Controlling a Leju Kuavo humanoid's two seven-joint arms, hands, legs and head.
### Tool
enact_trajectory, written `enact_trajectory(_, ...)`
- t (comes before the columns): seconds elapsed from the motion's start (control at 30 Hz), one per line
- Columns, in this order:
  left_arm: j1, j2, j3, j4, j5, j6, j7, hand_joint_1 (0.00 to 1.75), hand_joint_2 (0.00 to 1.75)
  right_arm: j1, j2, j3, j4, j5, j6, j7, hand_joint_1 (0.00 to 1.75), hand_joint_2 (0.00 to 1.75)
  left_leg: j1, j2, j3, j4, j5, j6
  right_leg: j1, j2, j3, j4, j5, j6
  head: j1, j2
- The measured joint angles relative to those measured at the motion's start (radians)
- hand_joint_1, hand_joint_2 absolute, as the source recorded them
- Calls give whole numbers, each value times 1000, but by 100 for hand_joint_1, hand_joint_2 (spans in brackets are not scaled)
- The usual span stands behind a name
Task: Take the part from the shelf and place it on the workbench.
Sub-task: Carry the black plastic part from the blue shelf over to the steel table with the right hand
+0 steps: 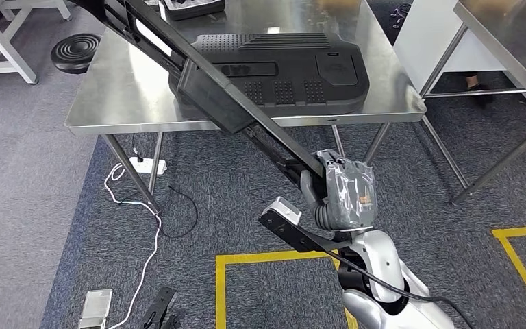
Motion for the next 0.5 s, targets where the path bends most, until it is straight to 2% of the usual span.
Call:
enact_trajectory(0.03,0,0,0,0,-1,0,0,0,175,1,0,0,0,0,0,0,164,175,-3,-1,0,2,-1,1,4,0,22,-45,31,-7,4,0)
enact_trajectory(0.1,-1,0,0,0,-2,0,0,0,175,1,0,0,0,0,0,0,164,175,-8,-2,-1,8,-4,1,13,0,89,-186,91,-22,11,0)
enact_trajectory(0.13,-2,0,0,0,-2,0,-1,0,175,1,0,0,0,0,0,0,164,175,-10,-2,-4,11,-5,-1,17,0,111,-236,106,-26,13,0)
enact_trajectory(0.17,-2,-1,0,0,-2,0,-1,0,175,1,0,0,0,0,0,0,164,175,-13,-2,-6,13,-8,-2,18,1,121,-264,111,-27,13,0)
enact_trajectory(0.3,-1,0,0,0,-4,-1,-2,0,175,1,-1,0,0,-1,0,0,164,175,-12,-3,-7,15,-10,-1,21,3,124,-276,114,-21,7,0)
enact_trajectory(0.33,-1,0,0,0,-5,-2,-3,0,175,1,0,0,-1,-2,0,0,164,175,-13,-3,-3,8,-8,2,20,2,128,-283,117,-18,5,0)
enact_trajectory(0.4,-1,0,-1,-1,-8,-3,-4,0,175,1,0,0,-2,-4,0,-1,164,175,-6,-3,26,-40,11,11,20,2,143,-299,122,-12,-4,0)
enact_trajectory(0.47,-3,0,-1,-2,-10,-3,-6,0,175,-1,0,0,-4,-5,0,-3,164,175,6,0,62,-97,35,15,21,3,133,-266,100,-6,-7,0)
enact_trajectory(0.5,-4,0,0,-2,-11,-3,-6,0,175,-3,0,0,-4,-5,0,-3,164,175,8,2,71,-109,39,13,18,3,108,-217,77,-1,-4,0)
